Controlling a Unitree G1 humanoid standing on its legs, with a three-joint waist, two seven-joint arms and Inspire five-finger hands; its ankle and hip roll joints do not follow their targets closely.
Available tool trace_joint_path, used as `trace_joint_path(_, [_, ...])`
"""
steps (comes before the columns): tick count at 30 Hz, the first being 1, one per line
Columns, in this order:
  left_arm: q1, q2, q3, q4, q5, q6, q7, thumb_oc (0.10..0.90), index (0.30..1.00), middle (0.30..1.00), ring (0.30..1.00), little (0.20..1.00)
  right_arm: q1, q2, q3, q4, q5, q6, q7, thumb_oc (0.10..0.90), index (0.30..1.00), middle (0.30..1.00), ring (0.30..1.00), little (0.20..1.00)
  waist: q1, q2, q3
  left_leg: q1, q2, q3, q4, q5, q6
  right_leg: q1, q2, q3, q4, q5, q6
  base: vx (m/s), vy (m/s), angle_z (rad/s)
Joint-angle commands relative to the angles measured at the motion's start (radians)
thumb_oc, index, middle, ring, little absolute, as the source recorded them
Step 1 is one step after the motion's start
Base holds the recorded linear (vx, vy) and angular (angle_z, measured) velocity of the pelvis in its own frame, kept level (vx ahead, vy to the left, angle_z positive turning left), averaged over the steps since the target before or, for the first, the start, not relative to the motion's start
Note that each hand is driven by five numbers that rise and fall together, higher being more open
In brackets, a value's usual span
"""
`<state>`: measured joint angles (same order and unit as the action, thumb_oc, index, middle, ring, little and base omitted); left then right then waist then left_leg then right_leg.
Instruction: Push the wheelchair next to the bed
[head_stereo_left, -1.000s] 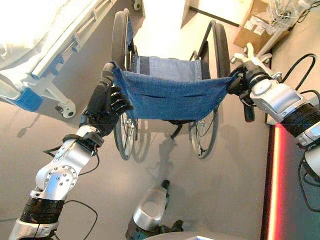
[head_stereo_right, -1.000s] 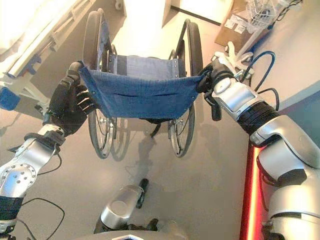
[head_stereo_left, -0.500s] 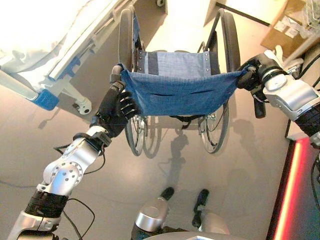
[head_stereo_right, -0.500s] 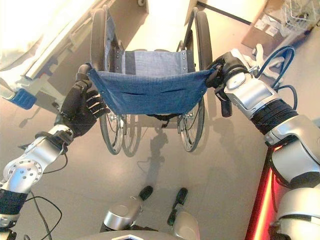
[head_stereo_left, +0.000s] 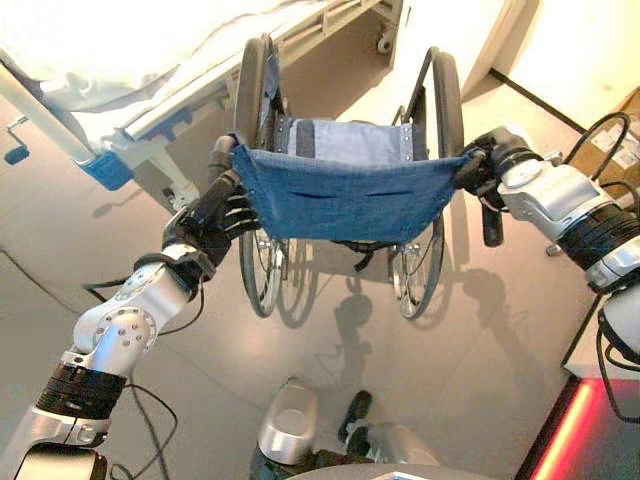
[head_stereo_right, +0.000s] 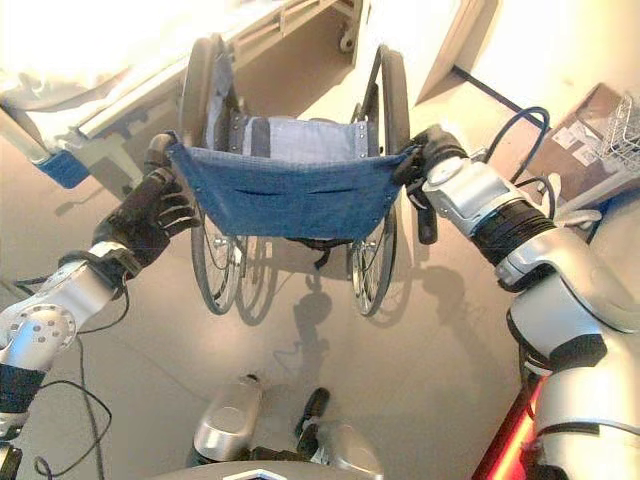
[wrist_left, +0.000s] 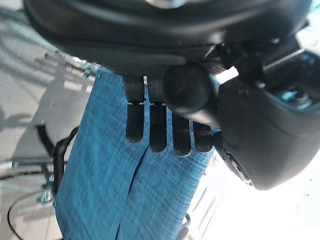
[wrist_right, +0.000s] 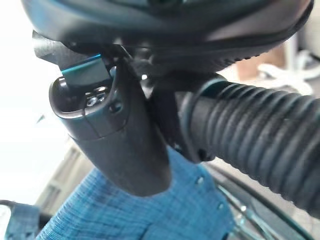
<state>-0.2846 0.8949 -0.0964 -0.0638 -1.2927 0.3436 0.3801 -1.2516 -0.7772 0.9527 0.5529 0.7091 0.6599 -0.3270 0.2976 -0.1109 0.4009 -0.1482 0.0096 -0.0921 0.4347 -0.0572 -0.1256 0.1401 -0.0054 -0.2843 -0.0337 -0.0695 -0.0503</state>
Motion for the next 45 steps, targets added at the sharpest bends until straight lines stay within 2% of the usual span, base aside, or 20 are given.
trace_joint_path(1, [-0.150,0.024,0.003,-0.045,-0.015,-0.088,-0.073,0.400,0.300,0.300,0.300,0.300,-0.223,0.121,-0.059,-0.158,-0.005,-0.188,0.023,0.400,0.300,0.300,0.300,0.300,0.011,0.025,-0.203,-0.024,0.009,0.085,-0.154,0.155,0.049,-0.009,-0.013,-0.021,0.037,0.057,0.107,0.21,0.051,0.21])
trace_joint_path(7, [-0.252,0.053,-0.030,0.077,0.005,-0.067,-0.141,0.400,0.300,0.300,0.300,0.300,-0.242,0.103,-0.057,-0.056,0.003,-0.185,0.078,0.400,0.300,0.300,0.300,0.300,0.047,0.102,-0.216,-0.102,0.012,0.105,-0.418,0.381,-0.008,0.100,0.069,-0.026,0.025,-0.019,0.085,0.36,0.068,0.08])
trace_joint_path(10, [-0.274,0.062,-0.030,0.115,0.012,-0.058,-0.160,0.400,0.300,0.300,0.300,0.300,-0.244,0.103,-0.053,-0.029,0.004,-0.189,0.097,0.400,0.300,0.300,0.300,0.300,0.056,0.108,-0.220,-0.116,0.009,0.093,-0.419,0.398,-0.010,0.118,0.077,-0.012,0.052,-0.053,0.078,0.34,0.088,-0.03])
trace_joint_path(11, [-0.289,0.068,-0.030,0.132,0.017,-0.049,-0.174,0.400,0.300,0.300,0.300,0.300,-0.244,0.105,-0.053,-0.025,0.005,-0.186,0.098,0.400,0.300,0.300,0.300,0.300,0.057,0.107,-0.222,-0.118,0.008,0.096,-0.403,0.384,-0.006,0.120,0.074,-0.010,0.071,-0.070,0.076,0.40,0.163,-0.20])
trace_joint_path(13, [-0.336,0.082,-0.044,0.162,0.012,-0.040,-0.189,0.400,0.300,0.300,0.300,0.300,-0.241,0.108,-0.061,-0.015,0.008,-0.176,0.100,0.400,0.300,0.300,0.300,0.300,0.053,0.097,-0.230,-0.118,0.007,0.124,-0.360,0.303,0.018,0.119,0.055,-0.014,0.126,-0.106,0.083,0.39,0.208,-0.36])
trace_joint_path(14, [-0.360,0.088,-0.055,0.174,0.009,-0.044,-0.196,0.400,0.300,0.300,0.300,0.300,-0.228,0.098,-0.071,-0.014,0.007,-0.180,0.113,0.400,0.300,0.300,0.300,0.300,0.049,0.084,-0.230,-0.128,-0.009,0.139,-0.298,0.246,0.038,0.121,0.037,-0.020,0.159,-0.127,0.086,0.31,0.198,-0.27])
trace_joint_path(15, [-0.374,0.095,-0.060,0.182,0.000,-0.045,-0.196,0.400,0.300,0.300,0.300,0.300,-0.222,0.086,-0.073,-0.020,0.007,-0.179,0.121,0.400,0.300,0.300,0.300,0.300,0.050,0.081,-0.233,-0.146,-0.017,0.138,-0.258,0.225,0.046,0.121,0.032,-0.019,0.169,-0.130,0.088,0.38,0.242,-0.03])
trace_joint_path(16, [-0.401,0.099,-0.069,0.199,0.000,-0.039,-0.208,0.400,0.300,0.300,0.300,0.300,-0.204,0.068,-0.082,-0.034,0.012,-0.167,0.117,0.400,0.300,0.300,0.300,0.300,0.047,0.061,-0.235,-0.154,-0.044,0.147,-0.207,0.160,0.078,0.119,0.013,-0.012,0.211,-0.144,0.102,0.28,0.186,0.02])
trace_joint_path(17, [-0.406,0.099,-0.070,0.202,0.003,-0.036,-0.212,0.400,0.300,0.300,0.300,0.300,-0.200,0.064,-0.084,-0.036,0.011,-0.163,0.117,0.400,0.300,0.300,0.300,0.300,0.048,0.061,-0.238,-0.156,-0.046,0.147,-0.205,0.156,0.084,0.116,0.014,-0.011,0.217,-0.142,0.104,0.38,0.227,0.00])
trace_joint_path(18, [-0.429,0.106,-0.077,0.203,0.017,-0.015,-0.227,0.400,0.300,0.300,0.300,0.300,-0.186,0.044,-0.097,-0.037,0.026,-0.162,0.119,0.400,0.300,0.300,0.300,0.300,0.045,0.043,-0.241,-0.135,-0.071,0.144,-0.208,0.130,0.111,0.098,-0.003,-0.007,0.298,-0.118,0.129,0.23,0.141,0.01])
trace_joint_path(20, [-0.442,0.108,-0.084,0.210,0.025,-0.009,-0.238,0.400,0.300,0.300,0.300,0.300,-0.184,0.030,-0.104,-0.038,0.047,-0.157,0.116,0.400,0.300,0.300,0.300,0.300,0.044,0.039,-0.246,-0.131,-0.081,0.142,-0.211,0.126,0.126,0.081,-0.012,-0.006,0.357,-0.086,0.142,0.22,0.175,0.09])
trace_joint_path(22, [-0.462,0.107,-0.092,0.227,0.023,-0.009,-0.232,0.400,0.300,0.300,0.300,0.300,-0.182,0.032,-0.121,-0.041,0.063,-0.139,0.123,0.400,0.300,0.300,0.300,0.300,0.037,0.032,-0.243,-0.113,-0.111,0.164,-0.215,0.107,0.150,0.041,-0.046,-0.004,0.475,0.007,0.187,0.22,0.234,0.06])
trace_joint_path(24, [-0.465,0.102,-0.091,0.238,0.026,-0.011,-0.227,0.400,0.300,0.300,0.300,0.300,-0.185,0.045,-0.121,-0.044,0.059,-0.129,0.128,0.400,0.300,0.300,0.300,0.300,0.031,0.042,-0.246,-0.099,-0.105,0.167,-0.224,0.109,0.146,0.018,-0.055,-0.006,0.468,0.015,0.183,0.15,0.124,-0.08])
trace_joint_path(25, [-0.473,0.110,-0.102,0.250,0.016,-0.019,-0.221,0.400,0.300,0.300,0.300,0.300,-0.192,0.059,-0.112,-0.060,0.059,-0.113,0.121,0.400,0.300,0.300,0.300,0.300,0.021,0.054,-0.241,-0.091,-0.097,0.172,-0.224,0.111,0.131,0.000,-0.051,-0.017,0.383,-0.040,0.160,0.13,0.056,-0.23])
trace_joint_path(27, [-0.475,0.119,-0.115,0.259,0.005,-0.041,-0.219,0.400,0.300,0.300,0.300,0.300,-0.198,0.071,-0.101,-0.074,0.051,-0.111,0.118,0.400,0.300,0.300,0.300,0.300,0.016,0.060,-0.230,-0.090,-0.090,0.172,-0.212,0.106,0.108,-0.015,-0.077,-0.060,0.239,-0.056,0.140,0.06,-0.011,-0.29])
trace_joint_path(29, [-0.481,0.120,-0.116,0.271,0.005,-0.067,-0.219,0.400,0.300,0.300,0.300,0.300,-0.216,0.089,-0.094,-0.078,0.043,-0.114,0.111,0.400,0.300,0.300,0.300,0.300,0.011,0.063,-0.214,-0.085,-0.083,0.176,-0.212,0.100,0.100,-0.036,-0.103,-0.083,0.182,-0.020,0.146,-0.11,-0.070,-0.34])
trace_joint_path(30, [-0.499,0.117,-0.124,0.292,-0.001,-0.096,-0.220,0.400,0.300,0.300,0.300,0.300,-0.231,0.110,-0.085,-0.080,0.045,-0.120,0.095,0.400,0.300,0.300,0.300,0.300,0.000,0.066,-0.195,-0.079,-0.072,0.183,-0.215,0.090,0.095,-0.062,-0.124,-0.090,0.128,0.029,0.159,-0.18,-0.092,-0.28])
trace_joint_path(33, [-0.535,0.097,-0.141,0.300,0.003,-0.101,-0.211,0.400,0.300,0.300,0.300,0.300,-0.243,0.133,-0.081,-0.078,0.050,-0.116,0.072,0.400,0.300,0.300,0.300,0.300,-0.011,0.067,-0.182,-0.077,-0.071,0.171,-0.218,0.087,0.096,-0.072,-0.118,-0.057,0.107,0.051,0.163,-0.07,-0.090,0.11])
trace_joint_path(36, [-0.526,0.089,-0.151,0.284,0.011,-0.099,-0.205,0.400,0.300,0.300,0.300,0.300,-0.251,0.124,-0.072,-0.071,0.057,-0.108,0.083,0.400,0.300,0.300,0.300,0.300,-0.004,0.053,-0.196,-0.065,-0.075,0.144,-0.255,0.097,0.092,-0.060,-0.120,-0.070,0.055,0.078,0.174,0.02,-0.080,0.20])
trace_joint_path(45, [-0.537,0.070,-0.156,0.298,0.018,-0.096,-0.194,0.400,0.300,0.300,0.300,0.300,-0.244,0.142,-0.082,-0.032,0.062,-0.112,0.066,0.400,0.300,0.300,0.300,0.300,0.006,0.037,-0.220,-0.054,-0.068,0.117,-0.302,0.107,0.080,-0.024,-0.103,-0.084,0.001,0.079,0.169,-0.01,-0.049,0.00])
